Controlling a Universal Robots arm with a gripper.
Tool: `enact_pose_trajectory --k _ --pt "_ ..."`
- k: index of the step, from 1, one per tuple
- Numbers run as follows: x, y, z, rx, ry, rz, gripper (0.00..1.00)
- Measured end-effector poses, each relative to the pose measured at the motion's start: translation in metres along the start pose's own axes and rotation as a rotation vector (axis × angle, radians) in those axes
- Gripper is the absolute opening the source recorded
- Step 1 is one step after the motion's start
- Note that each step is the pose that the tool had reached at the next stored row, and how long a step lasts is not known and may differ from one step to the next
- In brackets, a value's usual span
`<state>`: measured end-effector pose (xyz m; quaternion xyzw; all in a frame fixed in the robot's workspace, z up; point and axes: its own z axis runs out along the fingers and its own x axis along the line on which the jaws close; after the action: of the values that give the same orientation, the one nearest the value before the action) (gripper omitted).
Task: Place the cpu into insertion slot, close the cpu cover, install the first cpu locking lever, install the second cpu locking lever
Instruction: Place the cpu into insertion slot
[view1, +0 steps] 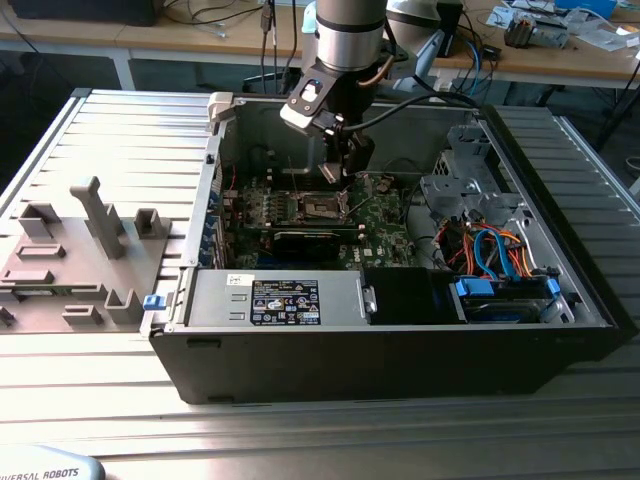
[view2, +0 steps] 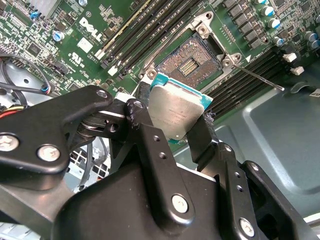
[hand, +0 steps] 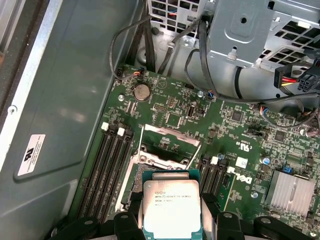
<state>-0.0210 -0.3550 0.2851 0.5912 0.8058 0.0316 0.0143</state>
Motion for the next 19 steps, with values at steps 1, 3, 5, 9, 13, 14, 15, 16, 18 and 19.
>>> enact_pose_trajectory --k 1,3,5,9,13,14,15,16,18,19 --pt "0.0 0.0 0.0 0.0 0.0 0.001 0.54" --pt "0.0 0.0 0.0 0.0 -0.0001 0.002 0.54" --pt "0.0 0.0 0.0 0.0 -0.0002 0.003 0.54" --pt "0.0 0.0 0.0001 -0.0001 -0.0003 0.005 0.54" --pt "0.0 0.0 0.0001 -0.0001 -0.0004 0.007 0.54" --pt "0.0 0.0 0.0001 -0.0001 -0.0004 0.008 0.54" --pt "0.0 0.0 0.0001 -0.0001 -0.0005 0.008 0.54" --pt "0.0 0.0 0.0001 -0.0001 -0.0006 0.009 0.54" --pt "0.0 0.0 0.0001 -0.0001 -0.0006 0.01 0.54" --pt "0.0 0.0 0.0001 -0.0001 -0.0006 0.01 0.54"
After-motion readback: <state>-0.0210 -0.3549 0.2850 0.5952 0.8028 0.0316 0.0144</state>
